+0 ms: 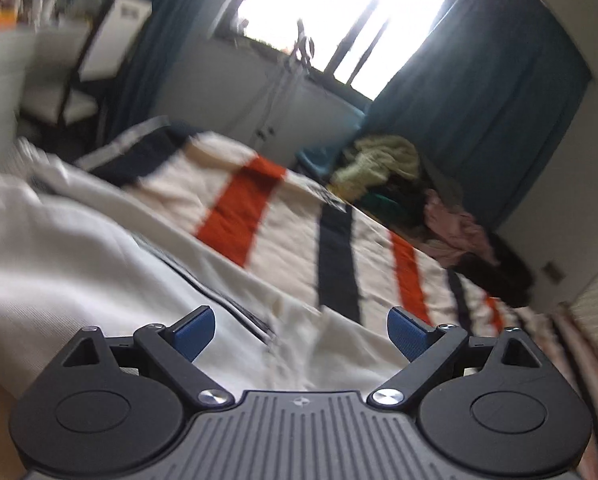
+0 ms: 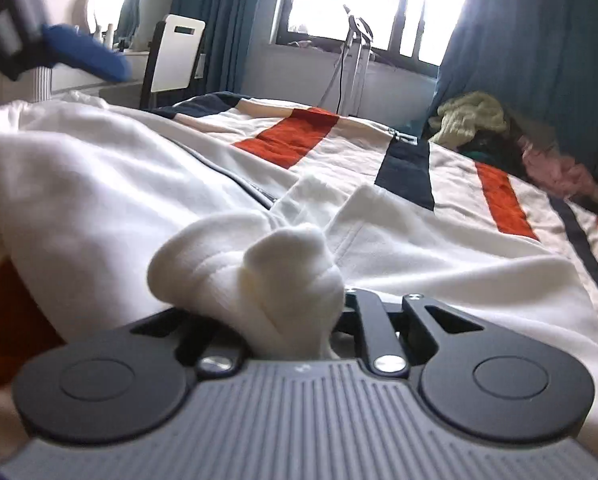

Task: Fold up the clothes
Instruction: 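Lower the cuff onto the pants and open the right tool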

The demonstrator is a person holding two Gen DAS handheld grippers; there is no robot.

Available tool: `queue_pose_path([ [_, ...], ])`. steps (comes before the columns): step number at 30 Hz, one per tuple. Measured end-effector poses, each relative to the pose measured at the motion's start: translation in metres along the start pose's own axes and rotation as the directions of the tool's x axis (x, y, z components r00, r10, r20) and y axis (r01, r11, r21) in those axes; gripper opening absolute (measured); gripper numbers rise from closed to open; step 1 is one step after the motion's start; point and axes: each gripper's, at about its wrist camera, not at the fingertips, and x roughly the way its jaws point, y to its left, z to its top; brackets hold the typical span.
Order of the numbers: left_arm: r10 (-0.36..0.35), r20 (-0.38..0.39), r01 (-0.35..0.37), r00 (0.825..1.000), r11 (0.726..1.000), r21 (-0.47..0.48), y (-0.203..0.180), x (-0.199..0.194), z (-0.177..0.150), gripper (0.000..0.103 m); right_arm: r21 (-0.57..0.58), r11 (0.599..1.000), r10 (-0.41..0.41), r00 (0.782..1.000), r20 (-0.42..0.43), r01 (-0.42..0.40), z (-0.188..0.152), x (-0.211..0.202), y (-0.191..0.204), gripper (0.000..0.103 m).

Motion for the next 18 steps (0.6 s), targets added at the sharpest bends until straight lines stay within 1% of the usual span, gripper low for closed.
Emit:
queue_pose_path([
  [1, -0.006, -0.014, 0.006, 1.000, 1.000, 0.000, 0.000, 0.003, -0.001, 0.094, 0.021, 1.000, 0.016, 1.000, -0.006, -0.016, 0.004, -0.002, -0.004, 0.013],
  [3, -0.006, -0.031, 0.006, 0.999, 1.000, 0.014, -0.002, 0.007, -0.005, 0.094, 0.054, 0.997, 0.064, 0.997, -0.037, -0.062, 0.014, -0.004, -0.010, 0.018],
  [5, 0.019, -0.032, -0.017, 0.999, 0.999, 0.051, -0.005, 0.010, -0.007, 0.094, 0.078, 0.989, 0.136, 0.987, -0.090, -0.129, 0.024, -0.006, -0.015, 0.034],
  [6, 0.024, -0.031, -0.022, 0.999, 0.998, 0.058, -0.006, 0.011, -0.008, 0.094, 0.095, 0.983, 0.169, 0.980, -0.105, -0.159, 0.025, -0.011, -0.018, 0.041],
  [8, 0.023, -0.035, -0.021, 0.999, 0.998, 0.062, -0.006, 0.013, -0.011, 0.095, 0.138, 0.967, 0.229, 0.967, -0.114, -0.213, 0.021, -0.027, -0.023, 0.076],
  [9, 0.021, -0.040, -0.018, 0.999, 0.998, 0.065, -0.007, 0.014, -0.012, 0.095, 0.159, 0.958, 0.258, 0.959, -0.118, -0.239, 0.019, -0.035, -0.026, 0.081],
  [11, 0.020, -0.051, -0.016, 0.999, 0.997, 0.074, -0.008, 0.017, -0.014, 0.095, 0.175, 0.941, 0.313, 0.943, -0.115, -0.291, 0.008, -0.052, -0.040, 0.081],
  [13, 0.042, -0.057, -0.035, 0.998, 0.994, 0.107, -0.012, 0.021, -0.018, 0.095, 0.191, 0.926, 0.349, 0.931, -0.104, -0.325, 0.001, -0.076, -0.053, 0.081],
  [14, 0.054, -0.060, -0.046, 0.997, 0.991, 0.125, -0.013, 0.023, -0.020, 0.095, 0.208, 0.922, 0.351, 0.932, -0.095, -0.326, 0.000, -0.084, -0.062, 0.081],
  [16, 0.079, -0.073, -0.067, 0.994, 0.984, 0.162, -0.018, 0.027, -0.028, 0.095, 0.267, 0.915, 0.335, 0.939, -0.079, -0.304, 0.000, -0.101, -0.083, 0.081],
  [18, 0.106, -0.091, -0.086, 0.990, 0.975, 0.206, -0.023, 0.032, -0.039, 0.095, 0.319, 0.914, 0.284, 0.957, -0.064, -0.250, -0.001, -0.110, -0.104, 0.081],
])
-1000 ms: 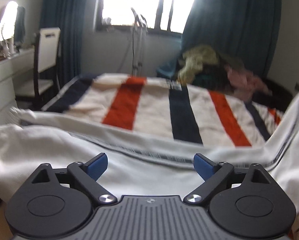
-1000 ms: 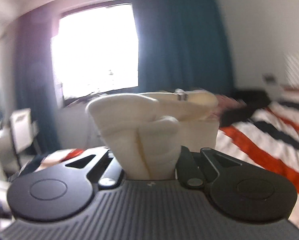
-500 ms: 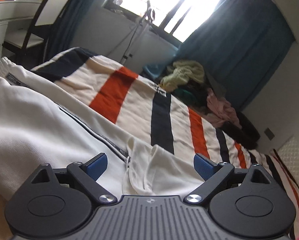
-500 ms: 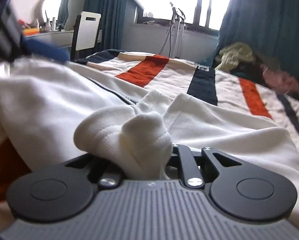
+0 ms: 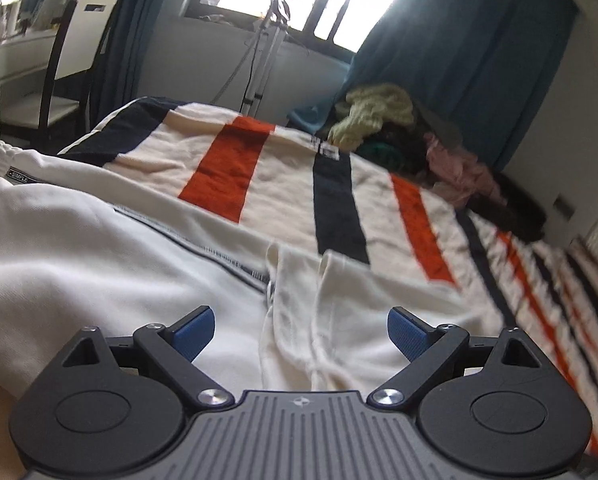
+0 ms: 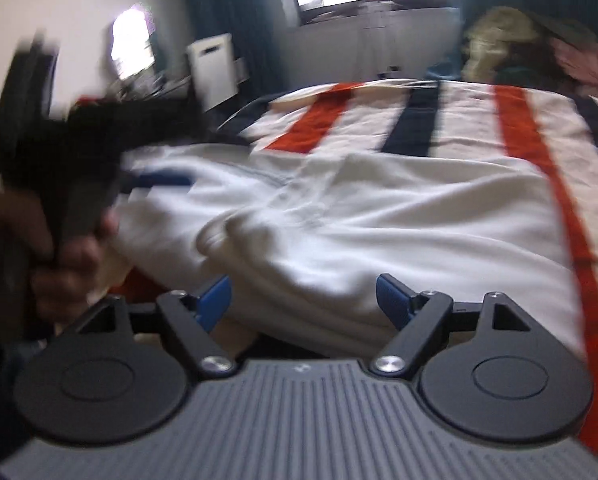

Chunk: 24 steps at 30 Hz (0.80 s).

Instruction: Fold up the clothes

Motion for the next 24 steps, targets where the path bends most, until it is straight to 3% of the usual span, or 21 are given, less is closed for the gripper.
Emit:
queue_pose_path([
  [5, 0.079, -0.033, -0.074, 0.996, 0.988, 0.136, -0.021, 0.010, -0.025, 0.095, 0.153, 0.973, -0.190, 0.977, 0.098, 0.174, 0.004, -0.018, -0.042, 0.081],
  [7, 0.120, 0.005, -0.119, 0.993, 0.973, 0.197, -0.031, 0.007, -0.034, 0.095, 0.198, 0.959, -0.227, 0.967, 0.118, 0.201, 0.003, -0.020, -0.053, 0.081],
  [10, 0.149, 0.028, -0.151, 0.988, 0.950, 0.274, -0.043, 0.006, -0.042, 0.099, 0.216, 0.952, -0.248, 0.962, 0.117, 0.219, 0.003, -0.018, -0.057, 0.081],
  [15, 0.203, -0.034, -0.180, 0.979, 0.925, 0.336, -0.047, 0.019, -0.057, 0.100, 0.188, 0.951, -0.271, 0.956, 0.116, 0.247, -0.003, -0.022, -0.056, 0.081],
  [19, 0.218, -0.055, -0.188, 0.974, 0.924, 0.332, -0.044, 0.024, -0.061, 0.102, 0.181, 0.945, -0.298, 0.944, 0.138, 0.272, -0.001, -0.020, -0.057, 0.080],
  [24, 0.218, -0.069, -0.187, 0.974, 0.933, 0.308, -0.040, 0.024, -0.059, 0.102, 0.213, 0.944, -0.283, 0.950, 0.132, 0.252, -0.002, -0.017, -0.063, 0.075],
])
